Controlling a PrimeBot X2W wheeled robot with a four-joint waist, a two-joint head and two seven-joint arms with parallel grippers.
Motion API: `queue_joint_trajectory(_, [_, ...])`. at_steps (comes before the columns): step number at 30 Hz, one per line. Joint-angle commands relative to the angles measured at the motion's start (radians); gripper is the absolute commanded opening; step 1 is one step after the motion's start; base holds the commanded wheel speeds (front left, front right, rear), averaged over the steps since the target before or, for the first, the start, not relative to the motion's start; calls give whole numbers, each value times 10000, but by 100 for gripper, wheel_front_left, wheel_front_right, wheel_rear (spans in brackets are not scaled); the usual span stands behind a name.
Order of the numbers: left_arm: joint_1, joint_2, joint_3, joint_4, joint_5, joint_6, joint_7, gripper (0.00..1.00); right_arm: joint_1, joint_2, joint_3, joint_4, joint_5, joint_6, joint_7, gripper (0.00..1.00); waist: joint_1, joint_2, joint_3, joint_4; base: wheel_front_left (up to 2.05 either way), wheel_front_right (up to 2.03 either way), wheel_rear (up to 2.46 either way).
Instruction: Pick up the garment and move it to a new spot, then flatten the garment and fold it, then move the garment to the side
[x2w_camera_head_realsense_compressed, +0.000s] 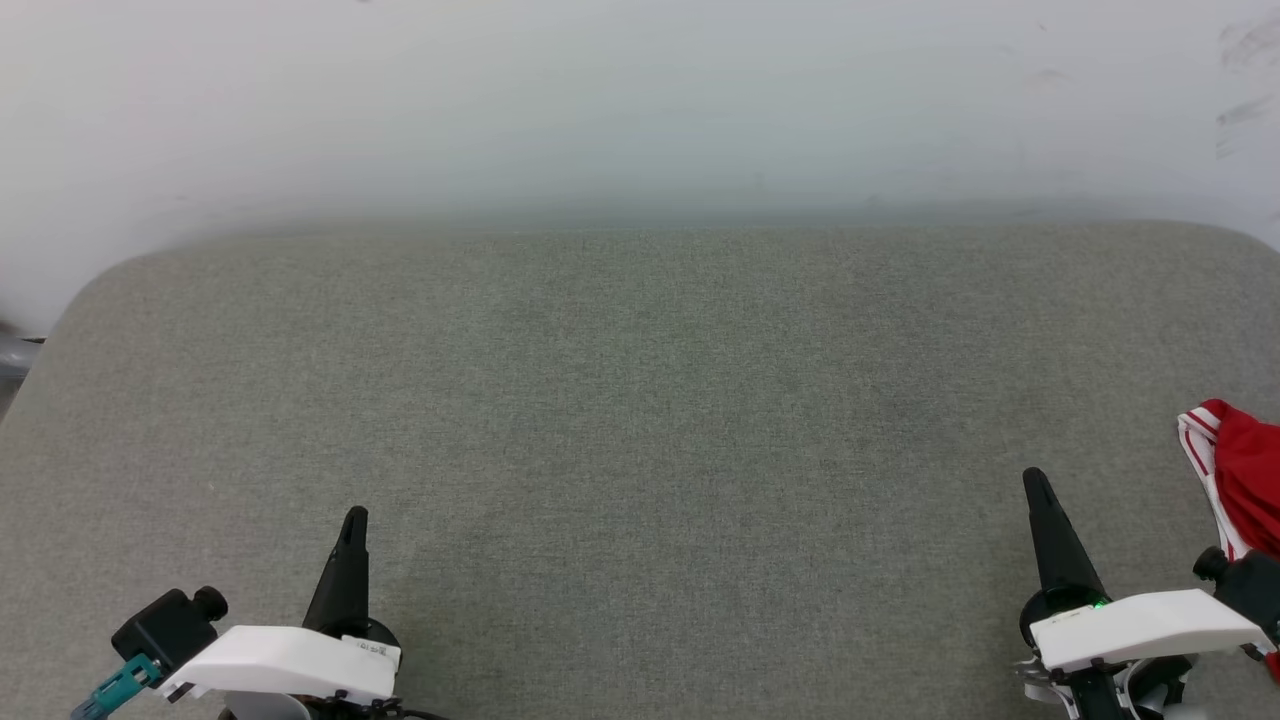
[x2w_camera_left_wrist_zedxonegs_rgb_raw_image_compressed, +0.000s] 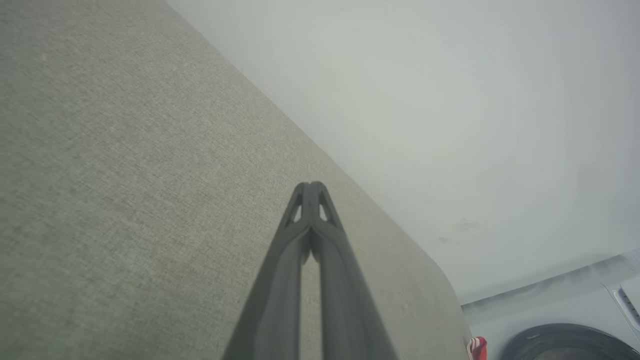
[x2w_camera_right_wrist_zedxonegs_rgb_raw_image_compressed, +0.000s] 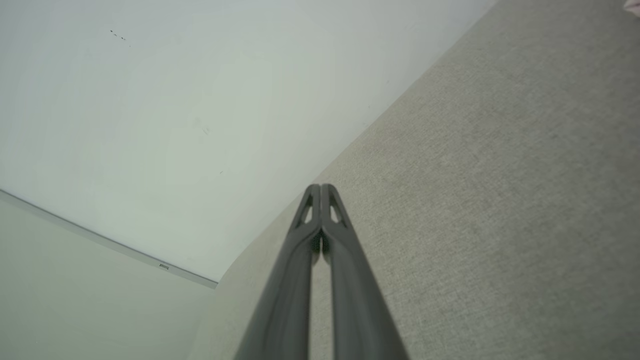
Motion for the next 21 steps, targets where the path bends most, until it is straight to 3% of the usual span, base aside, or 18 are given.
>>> queue_joint_trajectory(1, [-290, 21, 85, -48, -378, -64, 89, 0, -220, -85, -55, -73, 365, -3, 75, 0, 0, 0, -5, 2, 0, 0, 0])
queue_joint_trajectory(21, [-521, -19, 269, 252, -2597, -124, 635, 0, -321, -86, -277, 26, 2437, -4, 604, 0, 0, 0, -57, 19, 0, 0, 0])
